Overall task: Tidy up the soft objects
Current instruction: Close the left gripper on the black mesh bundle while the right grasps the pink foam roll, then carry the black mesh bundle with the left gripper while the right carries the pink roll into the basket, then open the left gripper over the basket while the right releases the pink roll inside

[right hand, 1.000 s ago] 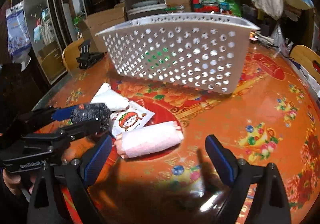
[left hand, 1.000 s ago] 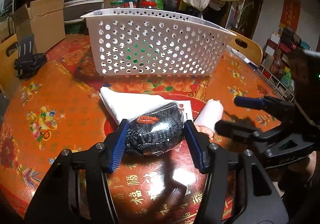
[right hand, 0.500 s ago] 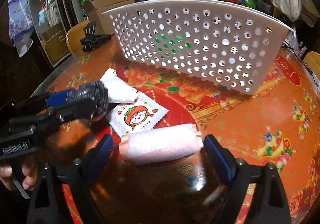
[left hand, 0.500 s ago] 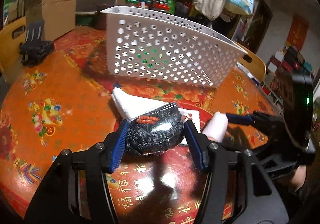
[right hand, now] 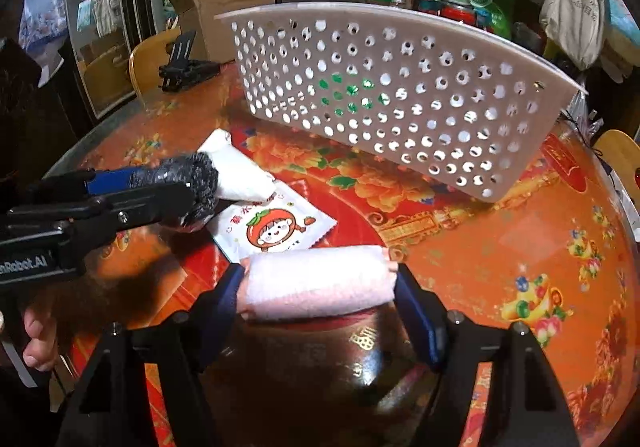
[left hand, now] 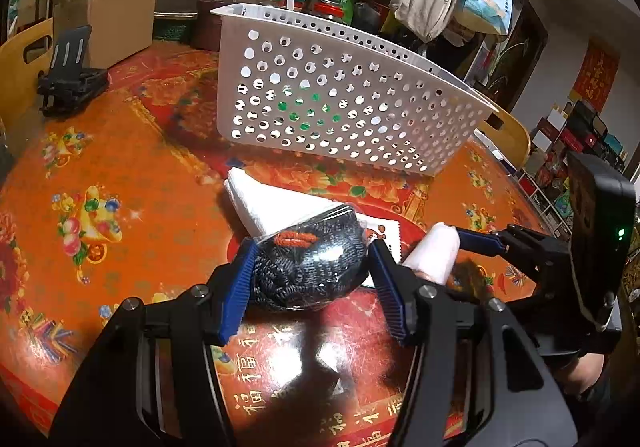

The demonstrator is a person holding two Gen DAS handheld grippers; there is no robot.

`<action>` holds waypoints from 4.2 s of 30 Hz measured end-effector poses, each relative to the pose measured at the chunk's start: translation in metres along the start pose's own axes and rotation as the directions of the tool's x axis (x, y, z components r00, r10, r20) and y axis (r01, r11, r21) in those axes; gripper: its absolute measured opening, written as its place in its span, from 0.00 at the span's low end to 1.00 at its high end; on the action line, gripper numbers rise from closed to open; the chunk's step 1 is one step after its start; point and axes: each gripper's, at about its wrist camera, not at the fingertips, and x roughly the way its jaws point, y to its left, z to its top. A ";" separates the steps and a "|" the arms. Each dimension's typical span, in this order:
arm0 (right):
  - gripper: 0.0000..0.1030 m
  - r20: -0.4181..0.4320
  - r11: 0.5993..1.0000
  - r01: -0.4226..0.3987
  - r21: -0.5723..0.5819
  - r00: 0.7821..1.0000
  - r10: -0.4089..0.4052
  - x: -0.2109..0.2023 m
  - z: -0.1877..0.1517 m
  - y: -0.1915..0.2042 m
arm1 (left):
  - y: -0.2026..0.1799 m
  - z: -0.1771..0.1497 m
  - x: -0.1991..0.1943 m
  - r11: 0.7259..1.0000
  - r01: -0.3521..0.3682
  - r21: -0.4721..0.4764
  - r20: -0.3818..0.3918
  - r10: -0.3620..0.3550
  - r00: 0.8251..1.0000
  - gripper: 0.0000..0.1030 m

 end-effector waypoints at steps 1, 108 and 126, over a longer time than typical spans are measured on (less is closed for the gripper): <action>0.72 0.011 1.000 -0.003 0.010 1.000 0.003 -0.002 -0.001 -0.002 | 0.000 0.000 0.000 1.000 0.001 0.001 0.001 -0.001 1.000 0.52; 0.74 -0.180 0.972 0.135 0.191 0.978 -0.101 0.042 0.181 -0.131 | -0.041 0.247 0.164 0.968 -0.172 0.184 -0.330 0.226 0.917 0.53; 0.93 -0.119 0.986 0.095 0.139 0.990 -0.079 0.023 0.178 -0.114 | -0.045 0.253 0.144 0.972 -0.157 0.173 -0.272 0.201 0.941 0.76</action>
